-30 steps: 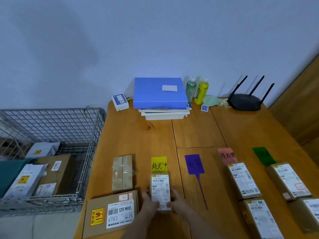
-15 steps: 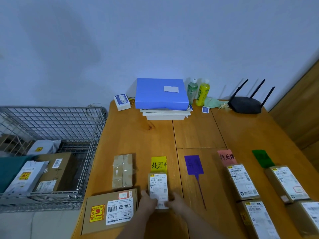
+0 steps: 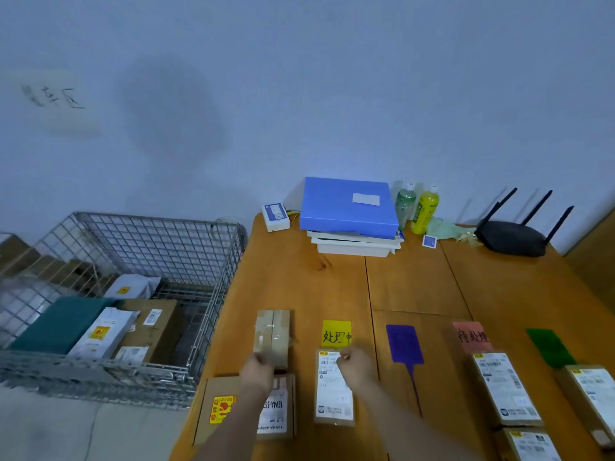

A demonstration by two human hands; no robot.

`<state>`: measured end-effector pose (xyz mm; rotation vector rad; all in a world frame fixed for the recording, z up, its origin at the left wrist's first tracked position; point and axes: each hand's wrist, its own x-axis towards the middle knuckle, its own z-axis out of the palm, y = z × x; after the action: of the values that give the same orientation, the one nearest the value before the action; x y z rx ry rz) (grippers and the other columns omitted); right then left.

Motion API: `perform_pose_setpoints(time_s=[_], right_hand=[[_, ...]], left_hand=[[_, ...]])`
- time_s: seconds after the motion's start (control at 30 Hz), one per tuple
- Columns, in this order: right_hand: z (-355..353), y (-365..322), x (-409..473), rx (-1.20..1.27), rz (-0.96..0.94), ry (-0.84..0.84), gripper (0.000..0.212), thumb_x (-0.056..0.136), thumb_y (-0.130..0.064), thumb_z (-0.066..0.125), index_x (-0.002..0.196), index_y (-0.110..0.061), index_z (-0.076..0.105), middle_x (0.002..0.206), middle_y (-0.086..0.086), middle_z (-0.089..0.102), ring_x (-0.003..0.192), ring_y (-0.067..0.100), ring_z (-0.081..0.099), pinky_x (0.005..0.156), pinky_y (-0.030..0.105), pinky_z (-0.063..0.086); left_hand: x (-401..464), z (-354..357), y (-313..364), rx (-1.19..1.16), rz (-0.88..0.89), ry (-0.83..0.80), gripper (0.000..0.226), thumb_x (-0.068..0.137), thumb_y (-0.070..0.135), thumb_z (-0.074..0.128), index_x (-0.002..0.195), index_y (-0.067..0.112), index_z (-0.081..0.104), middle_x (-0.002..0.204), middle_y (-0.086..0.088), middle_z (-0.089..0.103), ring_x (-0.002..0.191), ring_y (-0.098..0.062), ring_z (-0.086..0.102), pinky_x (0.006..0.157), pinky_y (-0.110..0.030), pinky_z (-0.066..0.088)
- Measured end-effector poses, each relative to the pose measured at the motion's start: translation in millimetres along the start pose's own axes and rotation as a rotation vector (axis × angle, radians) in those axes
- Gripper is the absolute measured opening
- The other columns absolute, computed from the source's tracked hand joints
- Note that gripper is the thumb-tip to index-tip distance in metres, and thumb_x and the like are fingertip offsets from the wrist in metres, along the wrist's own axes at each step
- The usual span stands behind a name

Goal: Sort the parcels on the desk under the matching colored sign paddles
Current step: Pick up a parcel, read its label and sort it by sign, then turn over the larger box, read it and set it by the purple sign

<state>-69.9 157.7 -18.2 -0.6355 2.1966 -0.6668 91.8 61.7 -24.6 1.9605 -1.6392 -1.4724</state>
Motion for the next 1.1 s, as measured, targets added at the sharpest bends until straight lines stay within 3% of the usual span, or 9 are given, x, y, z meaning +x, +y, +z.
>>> perform_pose_setpoints(time_s=[0.07, 0.17, 0.3, 0.47, 0.6, 0.73, 0.83, 0.97, 1.1], right_hand=[[16, -15, 2, -0.052, -0.058, -0.035, 0.017, 0.094, -0.013, 0.046, 0.105, -0.013, 0.058, 0.1, 0.013, 0.061, 0.069, 0.016, 0.049, 0.064, 0.029, 0.042], [44, -32, -2, -0.101, -0.105, -0.112, 0.019, 0.093, -0.014, 0.045, 0.102, -0.014, 0.061, 0.095, 0.007, 0.062, 0.081, 0.018, 0.053, 0.069, 0.029, 0.046], [80, -37, -13, -0.086, -0.062, -0.226, 0.021, 0.091, -0.017, 0.049, 0.106, -0.013, 0.062, 0.104, 0.006, 0.067, 0.096, 0.021, 0.062, 0.085, 0.032, 0.051], [107, -31, -24, -0.086, -0.022, -0.294, 0.028, 0.09, -0.01, 0.051, 0.117, -0.014, 0.057, 0.117, 0.006, 0.065, 0.107, 0.021, 0.062, 0.081, 0.026, 0.05], [119, -27, -32, -0.006, 0.036, -0.306, 0.036, 0.088, -0.008, 0.051, 0.123, -0.015, 0.047, 0.116, 0.003, 0.063, 0.1, 0.018, 0.061, 0.084, 0.027, 0.05], [113, -33, -43, 0.073, 0.008, -0.292, 0.017, 0.091, -0.006, 0.05, 0.095, -0.022, 0.053, 0.079, -0.011, 0.057, 0.071, 0.004, 0.054, 0.06, 0.014, 0.043], [108, -43, -47, 0.137, -0.023, -0.26, 0.023, 0.09, -0.006, 0.051, 0.078, -0.026, 0.052, 0.072, -0.015, 0.054, 0.065, -0.002, 0.052, 0.061, 0.016, 0.045], [101, -67, -33, 0.25, -0.085, -0.157, 0.024, 0.085, -0.007, 0.054, 0.099, -0.025, 0.062, 0.098, -0.001, 0.064, 0.08, 0.013, 0.063, 0.078, 0.032, 0.055], [79, -102, 11, 0.375, -0.102, -0.059, 0.038, 0.074, -0.018, 0.061, 0.112, -0.019, 0.063, 0.13, 0.012, 0.05, 0.107, 0.031, 0.06, 0.092, 0.042, 0.052]], left_hand=[[8, -11, -9, 0.011, -0.033, 0.024, 0.037, 0.096, 0.026, 0.05, 0.122, 0.0, 0.049, 0.106, -0.017, 0.061, 0.091, -0.028, 0.056, 0.075, -0.032, 0.043], [16, -23, -28, 0.081, -0.121, 0.071, 0.04, 0.092, 0.02, 0.053, 0.126, 0.003, 0.045, 0.111, -0.016, 0.059, 0.099, -0.031, 0.058, 0.087, -0.04, 0.049], [16, -37, -56, 0.311, -0.31, 0.18, 0.065, 0.088, 0.036, 0.053, 0.142, 0.007, 0.03, 0.144, -0.015, 0.038, 0.132, -0.03, 0.038, 0.11, -0.041, 0.032], [24, -47, -97, 0.203, -0.454, 0.117, 0.066, 0.078, 0.031, 0.066, 0.132, 0.0, 0.045, 0.132, -0.019, 0.053, 0.121, -0.034, 0.052, 0.103, -0.043, 0.044], [21, -53, -114, 0.151, -0.435, 0.113, 0.058, 0.08, 0.032, 0.063, 0.126, -0.002, 0.051, 0.125, -0.021, 0.058, 0.114, -0.037, 0.055, 0.098, -0.042, 0.046], [13, -72, -115, 0.127, -0.452, 0.245, 0.055, 0.089, 0.043, 0.045, 0.125, 0.001, 0.05, 0.122, -0.022, 0.057, 0.116, -0.038, 0.051, 0.098, -0.04, 0.038], [14, -87, -114, 0.082, -0.421, 0.333, 0.06, 0.09, 0.051, 0.04, 0.125, 0.004, 0.051, 0.123, -0.023, 0.057, 0.118, -0.039, 0.049, 0.099, -0.043, 0.037], [14, -109, -81, 0.009, -0.285, 0.452, 0.053, 0.094, 0.046, 0.04, 0.124, 0.004, 0.054, 0.123, -0.023, 0.058, 0.118, -0.038, 0.051, 0.103, -0.044, 0.036], [8, -128, -9, -0.345, -0.094, 0.521, 0.031, 0.092, 0.03, 0.054, 0.109, 0.005, 0.059, 0.112, -0.021, 0.061, 0.1, -0.036, 0.054, 0.081, -0.04, 0.04]])
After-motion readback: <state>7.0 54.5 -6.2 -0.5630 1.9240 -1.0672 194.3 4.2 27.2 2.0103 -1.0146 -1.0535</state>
